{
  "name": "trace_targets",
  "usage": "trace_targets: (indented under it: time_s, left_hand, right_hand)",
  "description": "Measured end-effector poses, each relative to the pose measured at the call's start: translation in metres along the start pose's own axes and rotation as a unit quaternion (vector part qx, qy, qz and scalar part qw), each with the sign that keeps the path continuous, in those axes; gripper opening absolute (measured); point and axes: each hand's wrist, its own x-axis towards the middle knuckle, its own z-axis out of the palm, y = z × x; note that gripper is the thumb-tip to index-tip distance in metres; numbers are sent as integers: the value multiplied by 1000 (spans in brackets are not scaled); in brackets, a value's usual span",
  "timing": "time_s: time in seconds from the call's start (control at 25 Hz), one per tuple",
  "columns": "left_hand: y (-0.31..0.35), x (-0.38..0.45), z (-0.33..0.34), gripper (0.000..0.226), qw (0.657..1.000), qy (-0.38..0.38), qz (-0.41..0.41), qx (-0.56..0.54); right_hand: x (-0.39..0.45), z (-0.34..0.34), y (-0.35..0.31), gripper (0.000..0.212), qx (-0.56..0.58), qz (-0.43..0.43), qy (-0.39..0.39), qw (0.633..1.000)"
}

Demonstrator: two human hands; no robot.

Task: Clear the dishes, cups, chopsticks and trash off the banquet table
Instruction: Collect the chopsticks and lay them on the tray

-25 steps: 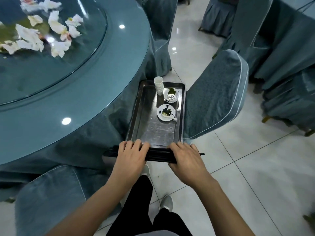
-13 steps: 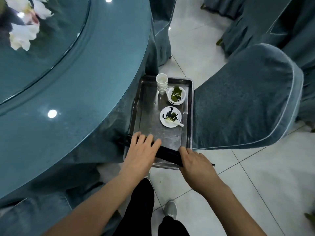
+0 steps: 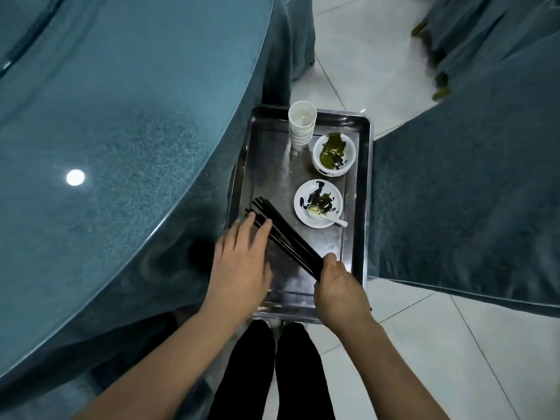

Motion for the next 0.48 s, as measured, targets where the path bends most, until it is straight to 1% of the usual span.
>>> trace_targets:
  time_s: [0.08,0.12,0.16,0.24,0.28,0.36,0.4,0.48]
  left_hand:
    - [-5,9,31,62,990,-45,-49,-124]
    - [-7,17,45,56,973,-69,-83,-205]
    - [-7,26,60,51,947,-92,-123,-283]
    - [-4,51,85,44,882,-124,-206,-406]
    - [-2,64,94,42,847,-122,-243,-456]
    - [3,92,110,40,780,-95,-303,-540]
    - [3,107,117,40,756,-77,-322,-565]
    - [3,129,124,38,736,-70,-334,-585]
  right_hand:
    - [30,15,-2,25,36,20,-18,999]
    - [45,21,-4,25,54,29,-25,998]
    - [58,28,-4,28,70,37,-33,996]
    - [85,39,-4,35,95,54,-47,993]
    - [97,44,-5,39,104,64,-54,991]
    - [119,53,-7,46,126,80,-69,986]
    - [130,58,-8,47,141,86,-75,983]
    - [148,67,-11,46,182,98,-81,975]
